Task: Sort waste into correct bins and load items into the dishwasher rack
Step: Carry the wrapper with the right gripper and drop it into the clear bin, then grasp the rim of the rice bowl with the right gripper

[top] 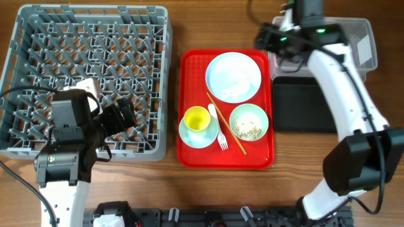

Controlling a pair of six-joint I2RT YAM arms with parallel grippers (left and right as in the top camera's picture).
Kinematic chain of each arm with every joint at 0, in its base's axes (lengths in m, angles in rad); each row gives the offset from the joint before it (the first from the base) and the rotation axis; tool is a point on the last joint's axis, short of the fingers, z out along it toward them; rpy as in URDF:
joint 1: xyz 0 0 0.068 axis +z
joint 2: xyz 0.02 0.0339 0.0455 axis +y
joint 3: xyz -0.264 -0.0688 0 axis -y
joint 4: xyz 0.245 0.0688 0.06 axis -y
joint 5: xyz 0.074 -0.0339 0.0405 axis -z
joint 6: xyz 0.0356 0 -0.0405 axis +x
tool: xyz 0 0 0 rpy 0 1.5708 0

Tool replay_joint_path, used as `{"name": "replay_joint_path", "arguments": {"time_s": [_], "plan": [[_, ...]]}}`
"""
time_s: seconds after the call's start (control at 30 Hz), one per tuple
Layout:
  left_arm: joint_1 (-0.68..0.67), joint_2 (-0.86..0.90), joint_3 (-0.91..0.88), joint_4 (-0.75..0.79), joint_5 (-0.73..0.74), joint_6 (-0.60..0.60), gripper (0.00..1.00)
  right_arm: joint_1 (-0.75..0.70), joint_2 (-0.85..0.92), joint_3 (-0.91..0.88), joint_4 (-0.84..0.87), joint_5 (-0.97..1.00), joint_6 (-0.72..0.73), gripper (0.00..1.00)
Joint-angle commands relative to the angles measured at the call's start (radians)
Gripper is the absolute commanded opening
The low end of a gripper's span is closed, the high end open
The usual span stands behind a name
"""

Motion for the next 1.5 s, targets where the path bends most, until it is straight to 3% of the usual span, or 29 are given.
{"name": "replay_joint_path", "arguments": {"time_s": [0.0, 0.17, 0.3, 0.43, 0.47, 0.6, 0.8, 0.97, 1.0, 1.07, 1.1, 1.13, 1.2, 1.33, 1.47], "plan": [[-0.006, 0.003, 0.021, 0.002, -0.006, -0.002, 1.00, 0.108, 0.029, -0.075, -0.019, 0.107, 0.127, 0.87], [-0.006, 0.003, 0.021, -0.004, -0.006, -0.002, 1.00, 0.180, 0.057, -0.230, 0.084, 0.123, 0.269, 0.73], [-0.006, 0.003, 0.021, -0.005, -0.006, -0.002, 1.00, 0.180, 0.109, -0.288, 0.167, 0.122, 0.286, 0.71], [-0.006, 0.003, 0.021, -0.005, -0.006, -0.002, 1.00, 0.180, 0.184, -0.289, 0.198, 0.122, 0.316, 0.63], [-0.006, 0.003, 0.021, -0.005, -0.006, -0.002, 1.00, 0.180, 0.204, -0.289, 0.213, 0.117, 0.317, 0.57], [-0.006, 0.003, 0.021, -0.006, -0.006, -0.002, 1.00, 0.179, 0.196, -0.284, 0.235, 0.103, 0.308, 0.16], [-0.006, 0.003, 0.021, -0.006, -0.006, -0.002, 1.00, 0.097, 0.023, -0.221, 0.225, 0.142, 0.204, 0.10], [-0.006, 0.003, 0.021, -0.012, -0.006, -0.002, 1.00, -0.061, -0.107, -0.216, 0.251, 0.269, 0.205, 0.12], [-0.006, 0.003, 0.021, -0.012, -0.006, -0.002, 1.00, -0.084, -0.107, -0.216, 0.256, 0.277, 0.204, 0.17], [-0.006, 0.003, 0.021, -0.012, -0.006, -0.002, 1.00, -0.140, -0.097, -0.217, 0.270, 0.271, 0.204, 0.57], [-0.006, 0.003, 0.021, -0.012, -0.006, -0.002, 1.00, -0.162, -0.091, -0.217, 0.282, 0.258, 0.195, 0.71], [-0.006, 0.003, 0.021, -0.012, -0.006, -0.002, 1.00, -0.182, -0.091, -0.216, 0.303, 0.208, 0.134, 0.84], [-0.006, 0.003, 0.021, -0.012, -0.006, -0.002, 1.00, -0.201, -0.106, -0.208, 0.311, 0.124, 0.058, 0.98], [-0.006, 0.003, 0.021, -0.012, -0.006, -0.002, 1.00, -0.183, -0.208, -0.202, 0.216, -0.039, -0.105, 1.00], [-0.006, 0.003, 0.021, -0.012, -0.006, -0.002, 1.00, -0.071, -0.263, -0.203, -0.053, -0.094, -0.188, 1.00]]}}
